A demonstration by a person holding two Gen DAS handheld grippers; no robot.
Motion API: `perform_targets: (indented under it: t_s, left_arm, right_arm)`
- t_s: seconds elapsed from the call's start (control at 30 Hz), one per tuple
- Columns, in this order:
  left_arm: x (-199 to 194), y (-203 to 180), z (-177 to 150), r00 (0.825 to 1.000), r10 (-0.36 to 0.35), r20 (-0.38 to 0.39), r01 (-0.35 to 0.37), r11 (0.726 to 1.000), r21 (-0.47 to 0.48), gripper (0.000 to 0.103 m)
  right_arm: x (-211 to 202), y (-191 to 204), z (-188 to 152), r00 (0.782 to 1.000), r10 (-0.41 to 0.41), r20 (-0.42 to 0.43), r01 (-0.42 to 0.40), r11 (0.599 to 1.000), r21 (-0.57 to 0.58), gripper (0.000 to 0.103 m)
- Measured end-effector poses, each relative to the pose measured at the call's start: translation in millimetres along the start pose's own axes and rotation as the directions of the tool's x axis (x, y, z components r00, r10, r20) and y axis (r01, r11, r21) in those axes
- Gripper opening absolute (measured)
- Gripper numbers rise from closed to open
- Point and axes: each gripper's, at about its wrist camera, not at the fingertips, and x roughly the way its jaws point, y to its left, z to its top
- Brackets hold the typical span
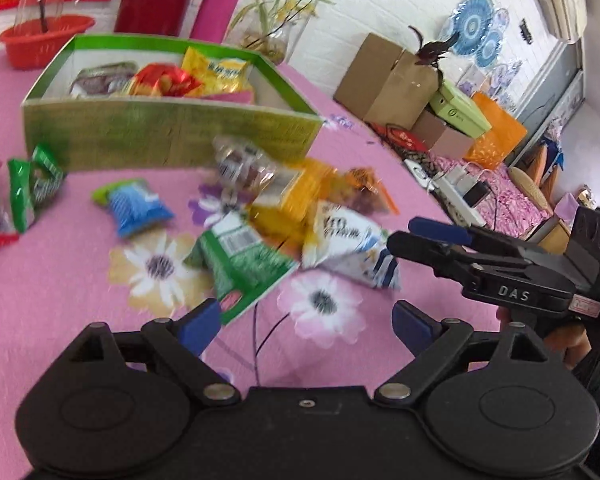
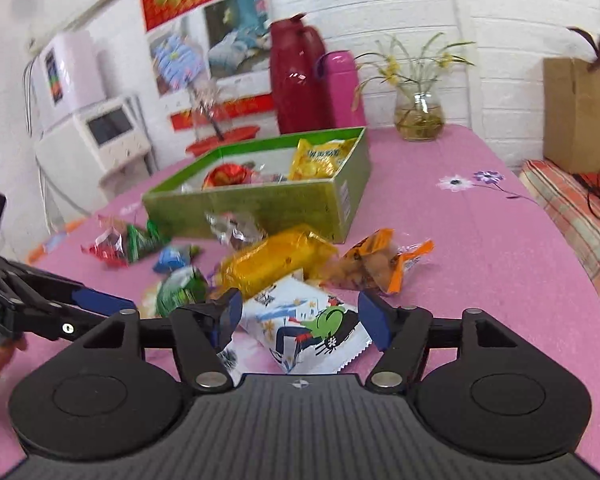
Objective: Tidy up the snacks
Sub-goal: 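Move both grippers to the white printed snack bag and close on it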
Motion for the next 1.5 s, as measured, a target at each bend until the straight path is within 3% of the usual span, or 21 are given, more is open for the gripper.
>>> perform_targets:
  t_s: [0.13,0.23,0.43,0.63,0.8,1.0,1.07,1.1,1.2,1.37,1.5]
  left_arm:
    - [-7.4,10.9,-8.7,1.0,0.013,-0.003,-0.013,0.999,-0.047,0.103]
    - [-15.3,14.4,-11.6,1.0,0.029,0.011,-0.028,0.998,-0.057,0.103]
    - [-21.3,24.6,-14.1,0.999,0.04,0.019,-0.038,0.995,-0.097,0.103]
    - [-18.4,18.9,-17.7,1.0,0.0,0.013,0.001,0.994,-0.105,0.103]
    - [-7.7,3.4,-14.3,0.998,-0.061,-0.001,0.061,0.996,-0.063,0.103]
    - [24.6,-1.5,-0.2,0.995,-0.094,-0.025,0.092,0.994,-0.057,0.099]
    - [31.2,-0.7,4.4,0.994,-0.108,-0.027,0.106,0.992,-0.062,0.093]
    - [31.9,-1.3,4.7,0.994,-0.106,-0.029,0.104,0.993,-0.052,0.083]
    - [28.4,-4.3,-0.2,0.992,-0.11,-0.055,0.11,0.994,-0.014,0.036]
    - [18.0,0.9,-9.2,0.991,-0.121,-0.063,0.119,0.993,-0.027,0.034]
    - [19.7,6.9,-6.1,0.99,-0.136,-0.048,0.132,0.989,-0.068,0.036]
  right_arm:
    - [22.0,8.8,3.3,1.0,-0.007,-0.01,0.006,0.991,-0.136,0.103]
    - [34.4,7.7,4.8,1.0,-0.008,-0.022,0.005,0.987,-0.159,0.103]
    - [21.6,37.3,-10.0,0.995,0.086,-0.059,-0.097,0.97,-0.223,0.099]
    - [8.3,60.5,-20.3,0.979,0.175,-0.102,-0.192,0.963,-0.189,0.103]
    - [-12.5,56.2,-29.4,0.995,0.081,-0.063,-0.094,0.969,-0.229,0.103]
    - [-23.5,47.2,-42.8,0.991,0.073,-0.113,-0.089,0.986,-0.142,0.103]
    - [-19.7,49.8,-46.3,0.989,0.073,-0.132,-0.089,0.989,-0.121,0.103]
    - [-18.7,49.6,-47.2,0.988,0.081,-0.133,-0.095,0.99,-0.106,0.103]
    - [-19.0,44.3,-45.7,0.984,0.125,-0.129,-0.13,0.991,-0.029,0.101]
    - [-15.1,29.0,-42.1,0.977,0.183,-0.113,-0.169,0.978,0.121,0.076]
    - [-10.7,24.0,-41.1,0.975,0.199,-0.101,-0.18,0.968,0.175,0.075]
